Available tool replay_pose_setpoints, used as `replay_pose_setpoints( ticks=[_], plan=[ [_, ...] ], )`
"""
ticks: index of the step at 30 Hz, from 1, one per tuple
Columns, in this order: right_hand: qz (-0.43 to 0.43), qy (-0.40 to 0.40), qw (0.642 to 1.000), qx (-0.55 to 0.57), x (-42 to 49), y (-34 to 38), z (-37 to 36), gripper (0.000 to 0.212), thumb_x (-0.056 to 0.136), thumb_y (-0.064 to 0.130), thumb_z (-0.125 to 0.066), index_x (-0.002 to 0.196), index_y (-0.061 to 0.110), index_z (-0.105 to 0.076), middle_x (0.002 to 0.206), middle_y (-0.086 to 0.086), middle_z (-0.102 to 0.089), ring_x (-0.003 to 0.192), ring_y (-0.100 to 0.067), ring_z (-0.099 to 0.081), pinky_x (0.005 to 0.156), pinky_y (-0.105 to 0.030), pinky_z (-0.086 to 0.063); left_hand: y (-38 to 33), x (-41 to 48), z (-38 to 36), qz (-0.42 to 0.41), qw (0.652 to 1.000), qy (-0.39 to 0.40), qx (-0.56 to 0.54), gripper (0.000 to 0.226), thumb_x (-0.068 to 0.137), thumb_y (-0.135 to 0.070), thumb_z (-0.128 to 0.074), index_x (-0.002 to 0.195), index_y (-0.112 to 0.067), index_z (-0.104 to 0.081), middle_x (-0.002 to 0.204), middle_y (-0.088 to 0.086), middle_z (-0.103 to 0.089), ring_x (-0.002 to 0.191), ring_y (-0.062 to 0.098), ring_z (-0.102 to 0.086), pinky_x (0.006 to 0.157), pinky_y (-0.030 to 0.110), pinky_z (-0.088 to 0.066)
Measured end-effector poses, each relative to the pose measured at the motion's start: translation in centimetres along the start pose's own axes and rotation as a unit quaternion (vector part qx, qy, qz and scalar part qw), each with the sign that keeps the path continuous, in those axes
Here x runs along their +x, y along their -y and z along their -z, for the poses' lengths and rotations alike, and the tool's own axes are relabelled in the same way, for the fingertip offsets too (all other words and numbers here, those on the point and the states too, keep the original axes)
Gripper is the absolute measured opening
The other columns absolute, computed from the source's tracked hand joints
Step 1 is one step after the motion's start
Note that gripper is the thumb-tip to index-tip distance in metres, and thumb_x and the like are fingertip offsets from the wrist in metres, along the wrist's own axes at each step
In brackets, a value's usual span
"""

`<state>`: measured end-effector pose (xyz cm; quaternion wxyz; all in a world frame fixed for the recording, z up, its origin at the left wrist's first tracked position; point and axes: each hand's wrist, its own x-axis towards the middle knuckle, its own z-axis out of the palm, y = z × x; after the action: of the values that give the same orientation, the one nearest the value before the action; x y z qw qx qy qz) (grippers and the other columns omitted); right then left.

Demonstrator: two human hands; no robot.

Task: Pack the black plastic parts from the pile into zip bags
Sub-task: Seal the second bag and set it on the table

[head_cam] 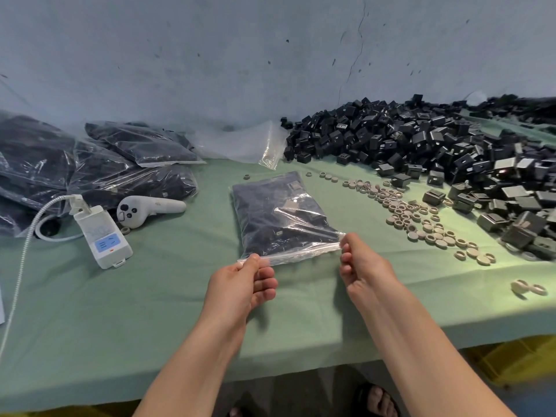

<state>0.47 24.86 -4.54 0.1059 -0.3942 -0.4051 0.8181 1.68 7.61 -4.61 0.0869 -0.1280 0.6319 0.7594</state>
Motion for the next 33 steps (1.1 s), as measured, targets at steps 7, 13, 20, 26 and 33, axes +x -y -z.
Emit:
replay_pose_setpoints(
  ticks=[7, 13, 20, 26, 33],
  plan=[
    [0.013, -0.027, 0.999, 0.01, -0.1, 0.2, 0.3, 0.025, 0.085, 0.005, -0.059, 0.062, 0.014, -0.053, 0.058, 0.003, -0.047, 0.029, -0.002, -0.034, 0.031, -0.013, -0.024, -0.2, -0.1, 0.2, 0.003, 1.0, 0.003, 0.002, 0.025, 0.102, -0.018, -0.052, 0.093, 0.0, -0.068, 0.059, 0.0, -0.065, 0.047, 0.008, -0.06, 0.046, 0.019, -0.052],
    [0.017, -0.062, 0.997, 0.035, -0.2, 0.1, 0.1, 0.026, 0.082, 0.006, -0.06, 0.06, 0.014, -0.05, 0.037, 0.008, -0.044, 0.027, -0.003, -0.032, 0.031, -0.014, -0.024, -0.3, -0.1, 0.5, 0.006, 1.0, 0.009, 0.005, 0.026, 0.103, -0.018, -0.052, 0.093, 0.0, -0.068, 0.059, 0.0, -0.065, 0.047, 0.007, -0.06, 0.045, 0.018, -0.051],
    [0.06, -0.086, 0.994, 0.033, -0.6, -0.5, 0.0, 0.027, 0.083, 0.011, -0.059, 0.057, 0.013, -0.05, 0.032, 0.009, -0.041, 0.025, -0.004, -0.031, 0.031, -0.014, -0.025, -0.4, -0.1, 0.6, 0.008, 1.0, 0.02, 0.006, 0.026, 0.103, -0.017, -0.051, 0.094, 0.0, -0.068, 0.057, 0.0, -0.064, 0.045, 0.007, -0.058, 0.043, 0.018, -0.049],
    [0.098, -0.02, 0.992, -0.073, -1.8, -2.4, 0.3, 0.028, 0.089, 0.02, -0.058, 0.062, 0.013, -0.05, 0.035, 0.008, -0.045, 0.03, -0.007, -0.037, 0.035, -0.019, -0.031, -0.7, 0.7, 1.3, -0.005, 0.996, -0.049, -0.076, 0.033, 0.104, -0.026, -0.047, 0.085, -0.007, -0.065, 0.055, -0.003, -0.061, 0.042, 0.005, -0.055, 0.04, 0.016, -0.047],
    [0.105, 0.109, 0.964, -0.218, -2.4, -2.0, 1.4, 0.025, 0.091, 0.022, -0.055, 0.07, 0.011, -0.052, 0.047, 0.004, -0.052, 0.035, -0.013, -0.046, 0.035, -0.019, -0.032, 0.3, -0.9, -2.0, 0.115, 0.988, 0.094, -0.051, 0.037, 0.098, -0.038, -0.058, 0.099, 0.0, -0.06, 0.06, 0.004, -0.063, 0.045, 0.01, -0.057, 0.039, 0.02, -0.047]
  ],
)
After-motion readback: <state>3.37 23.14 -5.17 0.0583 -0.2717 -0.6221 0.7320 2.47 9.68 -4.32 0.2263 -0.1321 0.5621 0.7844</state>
